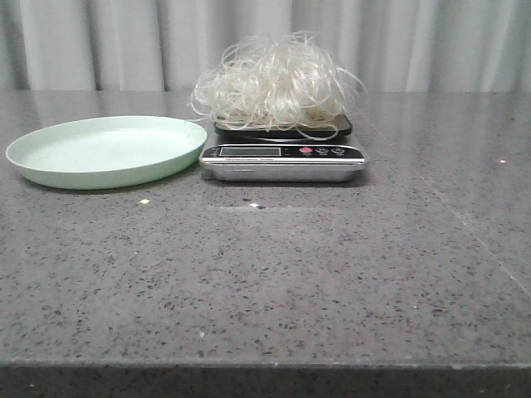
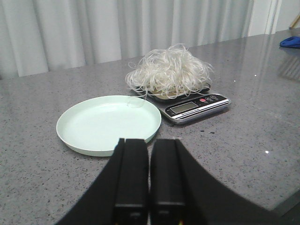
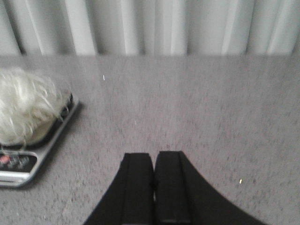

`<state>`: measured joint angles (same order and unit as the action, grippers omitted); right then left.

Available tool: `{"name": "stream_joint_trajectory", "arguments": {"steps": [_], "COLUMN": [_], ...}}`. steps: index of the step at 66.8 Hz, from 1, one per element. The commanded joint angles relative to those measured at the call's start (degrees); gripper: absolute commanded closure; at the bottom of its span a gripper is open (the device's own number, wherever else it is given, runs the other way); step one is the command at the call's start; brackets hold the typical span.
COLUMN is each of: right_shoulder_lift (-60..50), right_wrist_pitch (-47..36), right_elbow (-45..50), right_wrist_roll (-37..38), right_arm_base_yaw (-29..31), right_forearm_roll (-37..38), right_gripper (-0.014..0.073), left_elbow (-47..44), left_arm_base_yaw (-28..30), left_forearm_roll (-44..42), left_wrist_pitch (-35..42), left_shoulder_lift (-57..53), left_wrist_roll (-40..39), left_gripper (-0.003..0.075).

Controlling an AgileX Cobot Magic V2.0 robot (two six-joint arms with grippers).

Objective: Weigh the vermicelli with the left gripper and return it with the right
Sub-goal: 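Raise the left gripper away from the scale, then lower the right gripper onto the vermicelli on the scale and grasp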

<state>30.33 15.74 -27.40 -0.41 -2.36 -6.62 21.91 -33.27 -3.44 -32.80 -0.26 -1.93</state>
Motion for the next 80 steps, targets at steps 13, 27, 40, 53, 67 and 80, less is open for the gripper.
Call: {"name": "stream_joint_trajectory", "arguments": {"steps": [13, 27, 40, 53, 67, 80], "right_shoulder_lift": [9.52, 20.19, 33.60, 46.11, 58.61, 68.88], "right_wrist_pitch": [1.88, 7.70, 12.01, 18.66, 27.19, 34.13], "right_elbow": [-9.74, -22.33, -36.17, -50.72, -64.66, -75.94], "right_wrist_roll": [-0.62, -0.62, -0.62, -0.62, -0.62, -0.37], "right_arm_base_yaw": [-1.56, -9.73, -17.36, -21.22, -22.06, -22.06], "right_forearm_roll": [-3.26, -3.09, -3.09, -3.16, -5.35, -5.45], "right_gripper": [0.0255, -0.0024, -0.0015, -0.0015, -0.0015, -0.0015], "left_elbow": [1.43, 1.43, 1.43, 1.43, 1.43, 1.43], "left_arm_base_yaw": [-0.30, -0.30, -0.30, -0.30, -0.30, -0.30], "left_forearm_roll": [0.46, 0.46, 0.46, 0.46, 0.46, 0.46], "left_wrist_pitch": [4.85, 4.85, 4.85, 4.85, 4.85, 4.85], "left_shoulder_lift": [-0.58, -0.58, -0.58, -0.58, -0.58, -0.58], "left_wrist_roll": [-0.54, -0.54, -0.54, -0.54, -0.54, -0.54], "left_gripper": [0.0594, 0.0594, 0.0594, 0.0594, 0.0594, 0.0594]}}
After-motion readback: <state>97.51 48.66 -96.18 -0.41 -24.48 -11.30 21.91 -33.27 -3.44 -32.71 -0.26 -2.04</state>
